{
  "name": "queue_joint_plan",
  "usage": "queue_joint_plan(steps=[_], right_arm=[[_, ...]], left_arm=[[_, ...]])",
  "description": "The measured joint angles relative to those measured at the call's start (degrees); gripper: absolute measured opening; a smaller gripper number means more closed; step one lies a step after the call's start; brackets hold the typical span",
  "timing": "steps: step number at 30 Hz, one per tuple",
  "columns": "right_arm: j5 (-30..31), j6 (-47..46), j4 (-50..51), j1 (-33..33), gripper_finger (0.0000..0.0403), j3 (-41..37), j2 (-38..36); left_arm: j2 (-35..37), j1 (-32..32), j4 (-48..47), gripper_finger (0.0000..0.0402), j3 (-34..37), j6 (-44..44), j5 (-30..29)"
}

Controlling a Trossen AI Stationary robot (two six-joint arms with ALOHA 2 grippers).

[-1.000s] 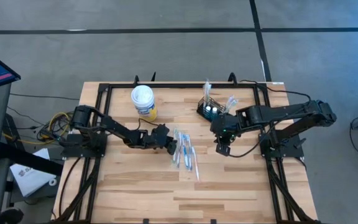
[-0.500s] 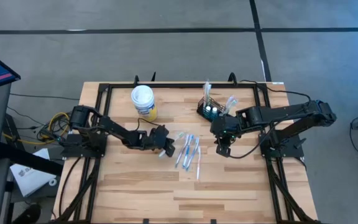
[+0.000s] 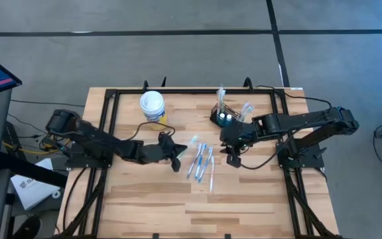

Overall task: Pick & Place toothbrushing station
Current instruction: Put the green toothbrush into the black wire organizer

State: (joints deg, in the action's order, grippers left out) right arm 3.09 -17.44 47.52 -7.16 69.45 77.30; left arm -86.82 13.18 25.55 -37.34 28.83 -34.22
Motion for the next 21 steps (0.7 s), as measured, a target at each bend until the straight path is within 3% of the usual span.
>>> queue_joint_plan(steps=[9,21], right_arm=[[0.01,3.93,-9.67,0.00,0.0117,0.00,0.00],[0.22,7.90,-20.19,0.00,0.0117,-0.02,0.00]], left_arm=[[8.36,3.97,1.49,0.0000,-0.02,-11.12,-5.99],[12.65,6.07,12.24,0.0000,-0.04,-25.88,-6.03]])
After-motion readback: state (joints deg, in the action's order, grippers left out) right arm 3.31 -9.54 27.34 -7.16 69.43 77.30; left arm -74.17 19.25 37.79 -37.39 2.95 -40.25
